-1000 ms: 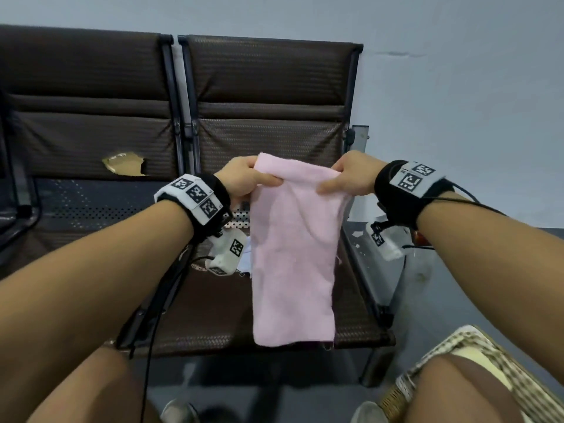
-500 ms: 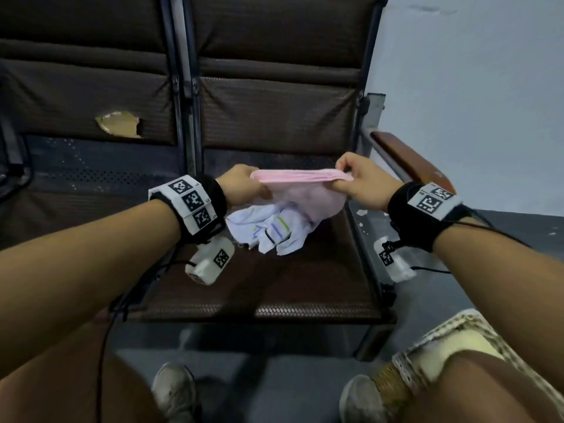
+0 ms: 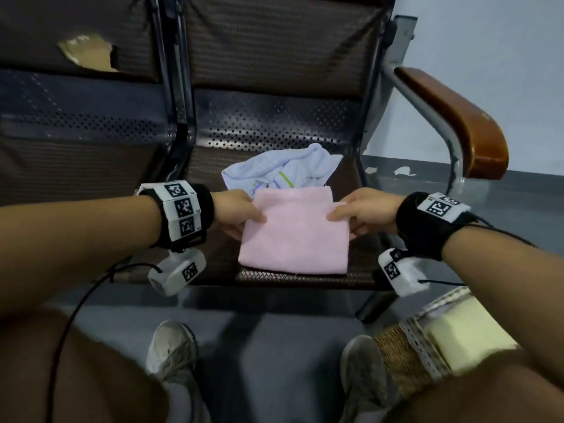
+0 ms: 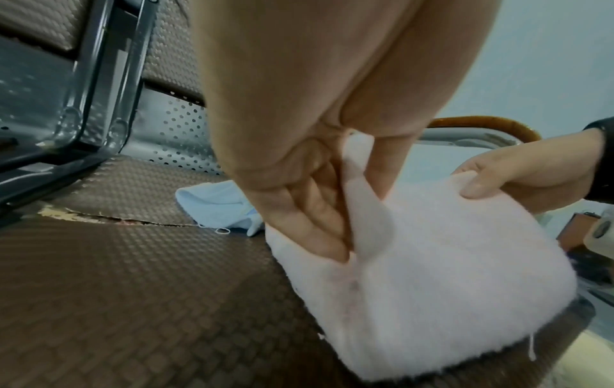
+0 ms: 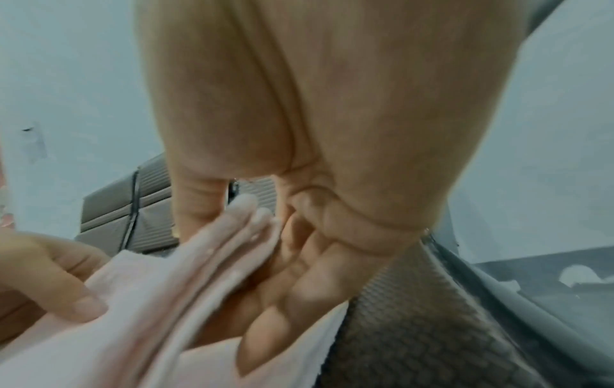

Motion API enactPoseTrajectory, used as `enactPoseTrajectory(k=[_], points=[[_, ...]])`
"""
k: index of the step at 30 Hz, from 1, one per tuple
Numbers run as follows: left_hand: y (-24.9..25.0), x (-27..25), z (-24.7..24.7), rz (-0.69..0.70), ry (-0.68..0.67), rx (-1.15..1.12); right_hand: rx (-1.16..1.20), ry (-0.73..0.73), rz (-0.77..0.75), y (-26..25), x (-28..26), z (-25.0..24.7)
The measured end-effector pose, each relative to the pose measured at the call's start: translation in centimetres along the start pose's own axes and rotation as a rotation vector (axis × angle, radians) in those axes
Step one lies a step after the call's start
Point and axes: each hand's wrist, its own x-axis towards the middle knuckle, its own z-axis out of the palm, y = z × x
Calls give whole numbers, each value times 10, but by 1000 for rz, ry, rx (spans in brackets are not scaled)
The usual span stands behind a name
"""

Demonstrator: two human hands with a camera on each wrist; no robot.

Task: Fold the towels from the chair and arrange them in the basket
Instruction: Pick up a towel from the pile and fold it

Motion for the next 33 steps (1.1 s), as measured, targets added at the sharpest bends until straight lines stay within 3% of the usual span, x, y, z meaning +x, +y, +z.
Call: enactPoseTrajectory(k=[4,10,14,18,22,25,29,33], points=[[5,32,3,126,231,14,155,171,-66,4,30,-11],[-2,60,11,149,386,27,-29,541,-226,9,79,-10],[-14,67,11,112,311,109,-363,486,-204,13,83,4],[-23,56,5,320,407,315,-641,445,-395,19,59,14],[-37,40,7,357,115,359,-772,211,-341,28,37,22],[-49,33,10,397,69,608,-874,75,-273,37,32,25],[-52,31,8,447,186,584,-948,186,-371,37,31,27],[-47,26,6,431,226,479,-798,338,-425,29,25,19]])
